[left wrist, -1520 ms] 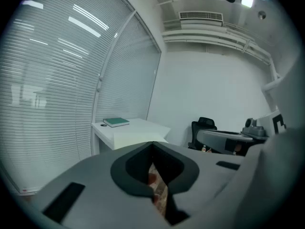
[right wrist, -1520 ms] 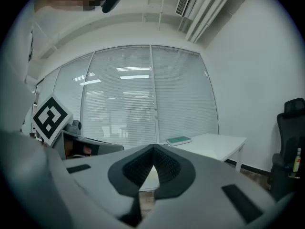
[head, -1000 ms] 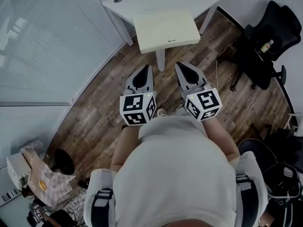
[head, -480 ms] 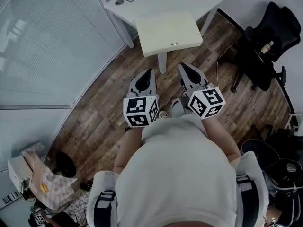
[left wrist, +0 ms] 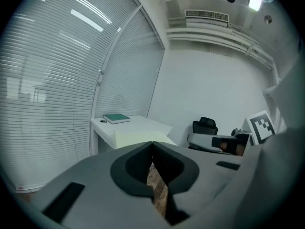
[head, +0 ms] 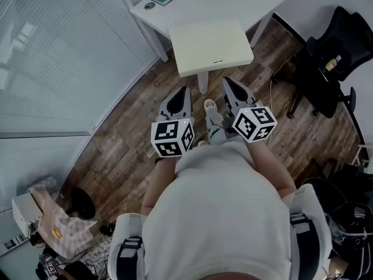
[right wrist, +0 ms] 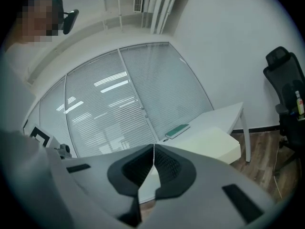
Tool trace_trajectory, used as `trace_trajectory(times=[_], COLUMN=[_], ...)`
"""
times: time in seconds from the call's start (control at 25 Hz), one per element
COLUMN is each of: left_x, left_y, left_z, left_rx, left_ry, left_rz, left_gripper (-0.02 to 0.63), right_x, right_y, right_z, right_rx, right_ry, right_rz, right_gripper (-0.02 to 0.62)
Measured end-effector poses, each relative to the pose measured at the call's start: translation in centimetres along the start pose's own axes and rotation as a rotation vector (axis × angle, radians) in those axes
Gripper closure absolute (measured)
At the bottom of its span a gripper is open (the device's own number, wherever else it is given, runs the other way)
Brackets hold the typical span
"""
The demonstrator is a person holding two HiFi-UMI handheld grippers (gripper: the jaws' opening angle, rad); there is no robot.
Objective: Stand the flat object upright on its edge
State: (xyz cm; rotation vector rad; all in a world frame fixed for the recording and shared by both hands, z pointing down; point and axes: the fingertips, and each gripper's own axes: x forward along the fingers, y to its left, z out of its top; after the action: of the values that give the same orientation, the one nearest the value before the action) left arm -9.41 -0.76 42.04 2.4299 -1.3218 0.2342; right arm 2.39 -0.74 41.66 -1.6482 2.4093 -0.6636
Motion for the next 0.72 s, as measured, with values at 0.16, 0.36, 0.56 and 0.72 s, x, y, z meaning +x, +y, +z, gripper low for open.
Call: trace_trajectory(times=[0.16, 0.36, 0.56, 0.72], left_x=[1.7, 3.8, 6.1, 7.2], left_y=[0.8, 1.3, 1.4, 1.4], left_z=[0.5, 0.8, 0.5, 0.0], left_rx=[0.004, -0.007, -0.014, -0.018], left_ry=[0.005, 0.018, 0.035, 0.061], left_rz=[0.009, -0.004, -0.016, -0.024], left_gripper=[0.586, 0.586, 0.586, 0.586], right_x=[1.8, 3.3, 4.5, 4.9], right_y=[-1.7, -4.4, -7.3, -8.9], right_z=[0.2, -0.1, -1.5, -2.7], right_rx=[0.083, 0.264, 0.438, 0.556], right_ry=[-0.014, -0.037, -0.042, -0.037], right_rz=[0.007, -0.011, -0.031, -0.037], right_gripper=[0.577, 0.577, 0.575, 0.559])
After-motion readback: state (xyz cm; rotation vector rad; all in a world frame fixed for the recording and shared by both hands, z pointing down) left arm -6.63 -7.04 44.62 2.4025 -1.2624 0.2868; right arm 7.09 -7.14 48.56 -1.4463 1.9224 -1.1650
